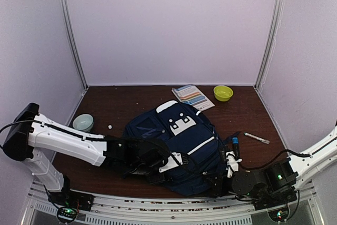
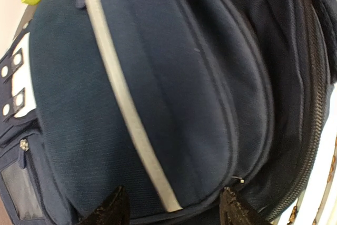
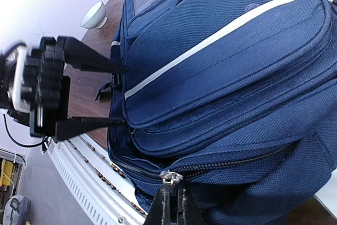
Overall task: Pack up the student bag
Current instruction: Hold the largest pocket of the student bag.
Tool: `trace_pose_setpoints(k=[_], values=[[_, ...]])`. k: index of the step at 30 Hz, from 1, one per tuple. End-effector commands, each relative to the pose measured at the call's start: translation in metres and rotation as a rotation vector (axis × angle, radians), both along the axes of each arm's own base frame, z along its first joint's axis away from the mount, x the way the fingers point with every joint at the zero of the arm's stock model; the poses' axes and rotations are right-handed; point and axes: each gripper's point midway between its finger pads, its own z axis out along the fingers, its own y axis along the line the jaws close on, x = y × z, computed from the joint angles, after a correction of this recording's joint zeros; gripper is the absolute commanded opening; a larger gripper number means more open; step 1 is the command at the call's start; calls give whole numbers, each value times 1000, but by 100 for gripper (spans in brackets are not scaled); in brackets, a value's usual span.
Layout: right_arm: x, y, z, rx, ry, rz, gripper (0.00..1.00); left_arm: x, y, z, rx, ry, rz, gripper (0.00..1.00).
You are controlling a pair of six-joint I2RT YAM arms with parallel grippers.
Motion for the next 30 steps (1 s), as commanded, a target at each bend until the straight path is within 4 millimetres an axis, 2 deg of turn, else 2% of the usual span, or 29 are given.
trace_pose_setpoints(k=[1,7,11,16,19,21,23,25,27,28,30], values=[[7,-7,3,25,-16,-51,0,-9,-16,3,-8,-44,-69,61],[8,-9,0,24,-9,-62,0,-18,-19,15,-30,-47,-102,64],[8,-9,0,24,-9,-61,0,-17,-24,10,-21,-81,-97,63],[8,-10,0,20,-5,-62,0,-8,-31,-8,30,-122,-81,55],[7,-10,0,19,1,-59,0,-5,-39,-6,20,-144,-81,50],[6,-9,0,17,1,-54,0,-1,-43,-1,1,-164,-76,45],[6,-9,0,13,0,-52,0,2,-47,1,-6,-185,-74,35],[6,-9,0,6,-1,-52,0,3,-50,4,-7,-200,-77,22],[6,-10,1,-4,-3,-52,0,4,-53,8,-17,-204,-79,4],[6,-11,2,-13,-4,-53,0,4,-53,10,-19,-205,-80,0],[7,-13,2,-38,-6,-55,0,5,-55,18,-35,-205,-76,0]])
